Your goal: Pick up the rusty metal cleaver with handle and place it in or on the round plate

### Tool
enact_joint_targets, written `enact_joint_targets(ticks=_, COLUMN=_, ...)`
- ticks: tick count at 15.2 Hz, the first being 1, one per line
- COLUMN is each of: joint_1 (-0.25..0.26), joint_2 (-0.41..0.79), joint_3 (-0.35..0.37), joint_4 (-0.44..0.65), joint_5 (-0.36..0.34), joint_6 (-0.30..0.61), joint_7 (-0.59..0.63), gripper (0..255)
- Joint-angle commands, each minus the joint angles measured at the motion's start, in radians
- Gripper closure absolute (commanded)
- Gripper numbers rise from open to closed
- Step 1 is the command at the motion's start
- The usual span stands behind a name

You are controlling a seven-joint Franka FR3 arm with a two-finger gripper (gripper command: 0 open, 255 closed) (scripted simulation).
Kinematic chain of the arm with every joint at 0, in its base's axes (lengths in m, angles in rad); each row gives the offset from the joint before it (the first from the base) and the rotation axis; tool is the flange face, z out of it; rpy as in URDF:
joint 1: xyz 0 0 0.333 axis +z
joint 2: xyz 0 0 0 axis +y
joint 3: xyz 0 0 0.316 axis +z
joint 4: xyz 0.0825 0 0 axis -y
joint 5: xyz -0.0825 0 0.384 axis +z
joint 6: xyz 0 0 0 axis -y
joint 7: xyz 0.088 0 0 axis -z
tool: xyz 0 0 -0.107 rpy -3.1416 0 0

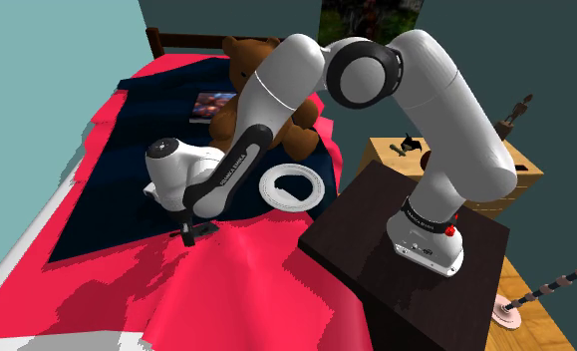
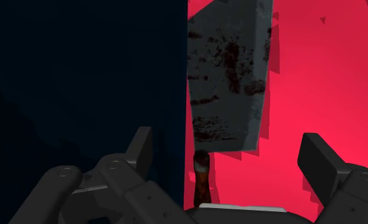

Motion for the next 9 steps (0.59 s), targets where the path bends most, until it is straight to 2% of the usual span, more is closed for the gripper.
enact_joint_targets(ticks=1, joint_1=0.0, joint_2=0.001, joint_3=0.0, joint_4=0.001, joint_5=0.0, joint_6=0.0, joint_7=0.0, gripper=0)
enact_joint_targets(ticks=4, joint_1=0.0, joint_2=0.001, joint_3=0.0, joint_4=0.001, joint_5=0.0, joint_6=0.0, joint_7=0.0, gripper=0)
enact_joint_targets(ticks=5, joint_1=0.0, joint_2=0.001, joint_3=0.0, joint_4=0.001, joint_5=0.0, joint_6=0.0, joint_7=0.0, gripper=255)
enact_joint_targets(ticks=9, joint_1=0.001, joint_2=0.0, joint_3=0.0, joint_4=0.0, joint_5=0.0, joint_6=0.0, joint_7=0.001, gripper=255)
